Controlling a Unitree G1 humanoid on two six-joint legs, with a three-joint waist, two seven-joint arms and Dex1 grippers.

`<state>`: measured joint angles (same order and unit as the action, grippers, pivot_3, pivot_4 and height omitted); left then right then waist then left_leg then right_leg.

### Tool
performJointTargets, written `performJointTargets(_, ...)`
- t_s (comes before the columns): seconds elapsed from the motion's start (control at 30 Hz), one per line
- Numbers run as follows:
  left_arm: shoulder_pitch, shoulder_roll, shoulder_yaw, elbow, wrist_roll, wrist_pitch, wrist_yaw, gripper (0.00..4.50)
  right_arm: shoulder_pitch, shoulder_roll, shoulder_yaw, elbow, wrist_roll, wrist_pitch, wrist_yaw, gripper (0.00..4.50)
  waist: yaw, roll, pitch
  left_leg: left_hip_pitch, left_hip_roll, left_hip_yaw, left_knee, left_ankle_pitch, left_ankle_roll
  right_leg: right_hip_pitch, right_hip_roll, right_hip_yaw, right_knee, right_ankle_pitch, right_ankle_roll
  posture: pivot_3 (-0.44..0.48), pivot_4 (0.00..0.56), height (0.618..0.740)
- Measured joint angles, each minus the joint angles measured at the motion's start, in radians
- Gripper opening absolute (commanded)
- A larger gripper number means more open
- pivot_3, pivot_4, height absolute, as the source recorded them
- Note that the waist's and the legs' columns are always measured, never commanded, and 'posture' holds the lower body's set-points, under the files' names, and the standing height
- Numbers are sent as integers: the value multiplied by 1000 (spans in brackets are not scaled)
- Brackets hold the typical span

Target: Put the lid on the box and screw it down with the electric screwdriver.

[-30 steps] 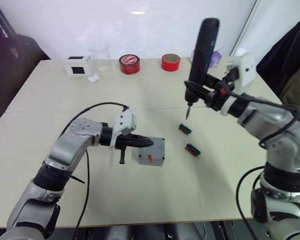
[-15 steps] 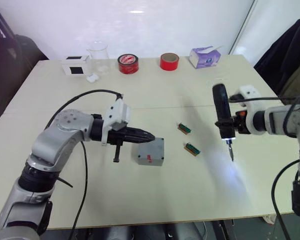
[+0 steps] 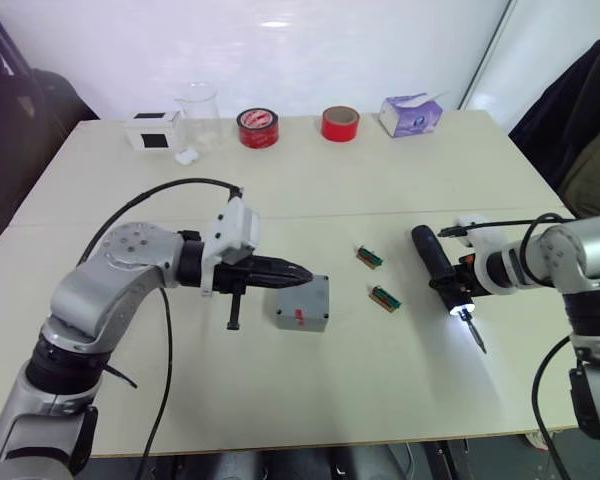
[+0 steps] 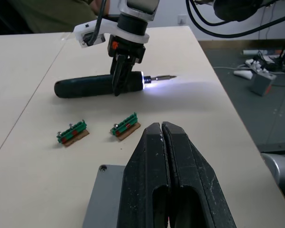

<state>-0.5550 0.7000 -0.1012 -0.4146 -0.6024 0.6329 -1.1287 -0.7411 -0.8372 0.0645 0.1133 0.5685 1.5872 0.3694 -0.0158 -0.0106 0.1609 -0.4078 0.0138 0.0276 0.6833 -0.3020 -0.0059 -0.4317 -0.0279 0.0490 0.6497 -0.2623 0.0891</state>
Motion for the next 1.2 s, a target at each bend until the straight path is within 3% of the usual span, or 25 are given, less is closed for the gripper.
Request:
performJointTargets(0.1, 1, 10, 1, 0, -3, 9, 3, 0, 0, 2, 0, -11, -6, -2, 16, 4456, 0, 0, 0, 0, 0, 0, 0, 0, 0, 0, 0, 0, 0, 0, 0, 0, 150, 740)
performJointTargets(0.27, 10, 40, 2, 15, 12, 3, 11, 0, 0, 5, -23, -84, -14, -13, 27, 4482, 0, 0, 0, 0, 0, 0, 0, 0, 0, 0, 0, 0, 0, 0, 0, 0, 150, 740)
performJointTargets(0.47, 103, 74, 0, 118, 97, -59, 19, 0, 10, 29, -61, -394, 24, -196, 112, 4482, -3, 1, 1, 0, 2, -1, -1, 0, 0, -1, 2, -1, 1, 0, 0, 0, 150, 740)
performJointTargets(0.57, 125, 74, -9, 164, 141, -106, 13, 0, 71, 56, -54, -488, 47, -245, 148, 3809, 7, 1, 1, 0, 1, -1, 0, 0, 0, 0, 0, -2, 0, 0, 0, 0, 150, 740)
performJointTargets(0.6, 127, 73, -24, 197, 170, -139, 9, 0, 123, 79, -33, -532, 35, -309, 153, 3325, 8, 0, 0, 0, 0, -1, 0, 0, 0, 1, -1, -2, -1, 0, 0, 0, 150, 740)
performJointTargets(0.73, 122, 38, -68, 275, 230, -189, 15, 0, 219, 123, 59, -588, 33, -392, 180, 2307, 5, 0, 1, 0, -1, 0, 1, 0, 0, 1, -2, -1, -1, 1, 1, 0, 150, 740)
performJointTargets(0.9, 108, -5, -98, 330, 285, -233, 18, 0, 247, 111, 115, -592, -17, -472, 208, 164, 3, -1, 1, 0, 0, -1, 1, 0, 0, 1, -1, -1, 0, 1, 1, 0, 150, 740)
performJointTargets(1.2, 83, -79, -122, 387, 344, -234, 46, 0, 274, 156, 157, -592, -3, -460, 239, 75, 4, -1, 1, 0, 0, -1, 1, 0, 0, 1, -1, -1, 0, 1, 1, 0, 150, 740)
